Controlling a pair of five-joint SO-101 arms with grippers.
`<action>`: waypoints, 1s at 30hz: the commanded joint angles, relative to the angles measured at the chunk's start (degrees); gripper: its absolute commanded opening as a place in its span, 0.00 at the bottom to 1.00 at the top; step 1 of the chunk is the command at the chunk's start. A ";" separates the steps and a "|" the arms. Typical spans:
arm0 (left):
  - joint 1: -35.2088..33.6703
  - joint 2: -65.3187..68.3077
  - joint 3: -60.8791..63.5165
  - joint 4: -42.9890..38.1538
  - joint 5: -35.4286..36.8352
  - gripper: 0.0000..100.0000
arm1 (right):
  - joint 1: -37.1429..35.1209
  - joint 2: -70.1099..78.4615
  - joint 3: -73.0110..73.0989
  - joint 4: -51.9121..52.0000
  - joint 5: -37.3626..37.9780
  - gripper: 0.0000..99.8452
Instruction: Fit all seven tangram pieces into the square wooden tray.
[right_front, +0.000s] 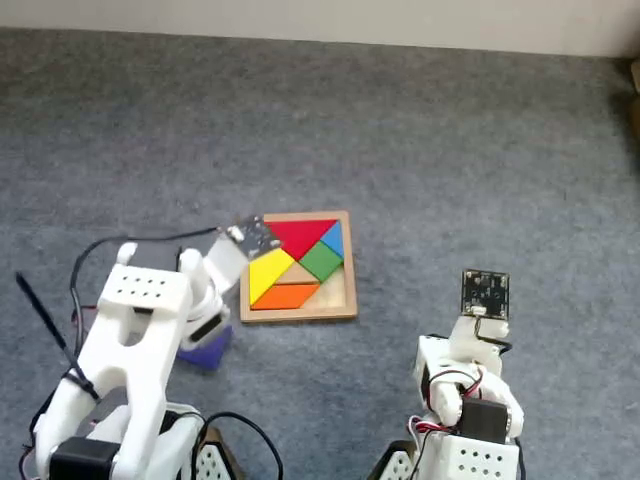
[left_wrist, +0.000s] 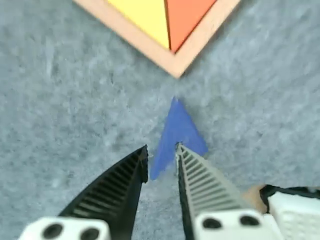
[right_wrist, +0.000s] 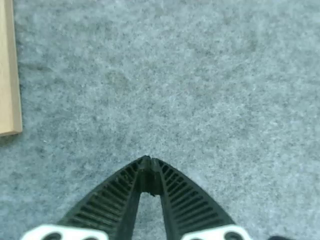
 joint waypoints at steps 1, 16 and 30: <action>5.41 -1.27 -6.20 2.64 5.01 0.10 | 0.75 -0.66 3.91 -1.27 0.62 0.01; -0.22 -0.84 -1.19 6.59 -1.32 0.27 | 0.75 -0.66 3.91 -1.27 0.62 0.01; -4.00 -0.66 14.64 -15.30 -1.93 0.27 | 0.75 -0.66 3.91 -1.27 0.53 0.01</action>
